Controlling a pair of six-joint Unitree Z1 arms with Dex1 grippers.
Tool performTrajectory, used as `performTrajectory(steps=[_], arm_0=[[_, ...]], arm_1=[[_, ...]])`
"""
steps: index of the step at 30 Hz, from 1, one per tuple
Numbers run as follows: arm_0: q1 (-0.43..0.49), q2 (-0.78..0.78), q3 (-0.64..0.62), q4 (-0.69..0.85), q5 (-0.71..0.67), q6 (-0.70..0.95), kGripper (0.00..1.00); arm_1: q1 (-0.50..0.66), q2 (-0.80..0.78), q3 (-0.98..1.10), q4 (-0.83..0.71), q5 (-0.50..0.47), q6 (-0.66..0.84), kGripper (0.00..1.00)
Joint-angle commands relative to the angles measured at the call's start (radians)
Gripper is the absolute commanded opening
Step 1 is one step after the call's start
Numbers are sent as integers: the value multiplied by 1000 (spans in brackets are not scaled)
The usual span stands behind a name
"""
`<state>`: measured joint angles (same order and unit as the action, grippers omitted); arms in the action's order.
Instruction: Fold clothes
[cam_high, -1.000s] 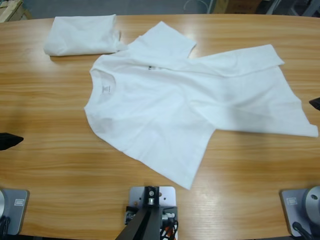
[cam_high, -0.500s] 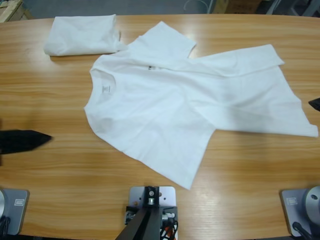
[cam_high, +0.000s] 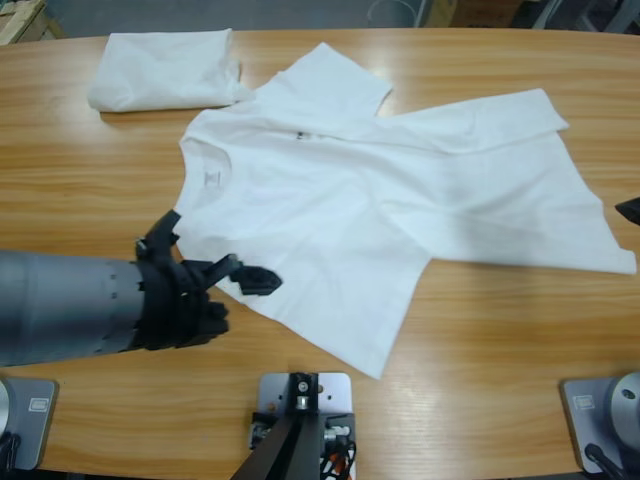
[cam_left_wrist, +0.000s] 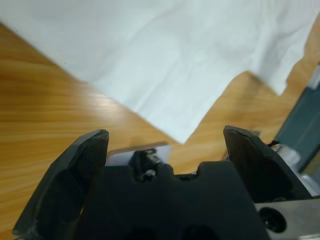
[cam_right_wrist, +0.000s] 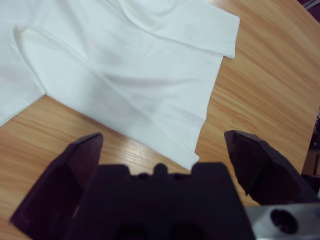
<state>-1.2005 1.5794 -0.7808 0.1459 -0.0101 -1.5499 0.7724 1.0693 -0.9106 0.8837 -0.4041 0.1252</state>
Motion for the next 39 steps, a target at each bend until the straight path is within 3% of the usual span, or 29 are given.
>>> performTrajectory(steps=[1, 9, 15, 20, 25, 26, 29, 30, 32, 34, 35, 38, 39], arm_0=[[-83, 189, 32, -159, 44, -182, 895], [-108, 246, 54, -220, 68, -237, 891], [-128, 349, 166, -526, 84, -274, 888], [-137, 354, 193, -537, 99, -276, 839], [-143, 316, 211, -537, 150, -268, 985], [-143, 307, 222, -537, 163, -266, 948], [-143, 310, 234, -536, 187, -268, 716], [-143, 318, 232, -537, 189, -272, 688], [-143, 338, 220, -544, 194, -273, 692], [-144, 358, 216, -566, 201, -260, 840], [-147, 366, 214, -572, 200, -253, 821], [-163, 379, 219, -581, 206, -220, 615], [-169, 383, 222, -594, 206, -209, 473]], arm_1=[[-8, -4, 31, -7, 19, 1, 996], [-8, -14, 33, -11, 19, 0, 996], [-8, -23, 35, -11, 19, -1, 996], [-8, -34, 37, -13, 19, -1, 996], [-8, -35, 38, -14, 19, -1, 996], [-8, -38, 38, -14, 19, -1, 996], [-8, -49, 40, -15, 19, -1, 996], [-8, -52, 41, -17, 19, -1, 996], [-8, -54, 41, -17, 19, -1, 996], [-8, -54, 41, -17, 19, -1, 996], [-8, -55, 41, -17, 19, -1, 996], [-8, -63, 42, -18, 21, -1, 996], [-8, -67, 44, -19, 21, -1, 996]])
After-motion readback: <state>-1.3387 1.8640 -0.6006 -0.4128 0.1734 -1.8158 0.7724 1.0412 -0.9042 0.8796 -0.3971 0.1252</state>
